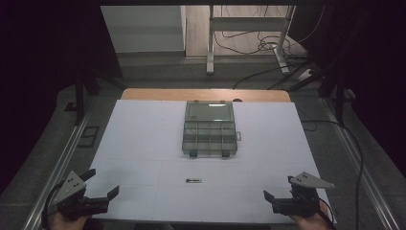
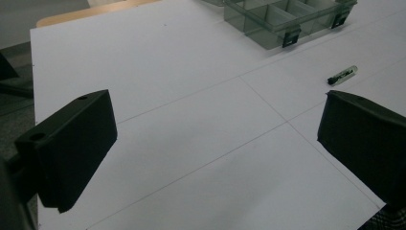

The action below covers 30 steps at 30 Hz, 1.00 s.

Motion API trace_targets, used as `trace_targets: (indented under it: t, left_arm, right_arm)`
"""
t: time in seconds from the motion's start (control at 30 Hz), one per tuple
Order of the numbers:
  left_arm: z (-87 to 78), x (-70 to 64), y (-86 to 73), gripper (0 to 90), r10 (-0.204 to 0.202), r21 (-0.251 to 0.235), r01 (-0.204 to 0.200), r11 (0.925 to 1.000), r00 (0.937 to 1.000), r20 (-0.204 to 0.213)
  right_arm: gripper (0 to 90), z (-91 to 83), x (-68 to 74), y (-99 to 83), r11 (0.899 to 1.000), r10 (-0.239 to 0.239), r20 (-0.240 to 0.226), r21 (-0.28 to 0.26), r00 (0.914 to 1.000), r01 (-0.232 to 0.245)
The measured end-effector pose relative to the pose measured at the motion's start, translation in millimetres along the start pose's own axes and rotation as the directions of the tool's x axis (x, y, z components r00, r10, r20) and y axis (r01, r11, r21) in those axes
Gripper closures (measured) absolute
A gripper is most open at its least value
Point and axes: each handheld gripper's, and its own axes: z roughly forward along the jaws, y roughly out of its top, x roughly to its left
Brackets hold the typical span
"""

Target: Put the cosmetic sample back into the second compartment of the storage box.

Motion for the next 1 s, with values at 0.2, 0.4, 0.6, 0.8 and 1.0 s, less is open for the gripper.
trace_targets:
  t: [0.2, 0.4, 0.6, 0.8, 1.0]
  left_arm:
    - [0.1, 0.7, -0.2, 0.2, -0.007, -0.001, 0.007, 1.0, 1.0, 0.002]
    - [0.1, 2.3, -0.4, 0.3, -0.018, -0.003, 0.018, 0.9998, 0.9998, 0.007]
    - [0.8, 2.3, -0.1, 0.5, -0.018, 0.005, 0.018, 0.9998, 0.9998, 0.006]
    - [0.7, 2.4, -0.1, 0.6, -0.019, 0.005, 0.019, 0.9998, 0.9998, 0.006]
    - [0.7, 1.9, 0.1, 0.6, -0.014, 0.005, 0.014, 0.9999, 0.9999, 0.008]
  right_arm:
    - [0.0, 2.7, -1.0, 1.7, 1.0, 0.007, -0.019, 0.017, 0.9998, -0.007]
    - [0.0, 7.2, -0.1, 6.2, 1.0, 0.022, -0.065, -0.001, 0.9977, -0.022]
    - [0.0, 13.9, 5.5, 9.1, 1.0, -0.02, -0.081, 0.001, 0.9965, 0.02]
    - [0.0, 19.3, 8.1, 11.3, 0.999, -0.035, -0.1, 0.001, 0.9944, 0.036]
    - [0.0, 23.7, 10.7, 14.7, 0.999, -0.054, -0.131, -0.013, 0.9899, 0.052]
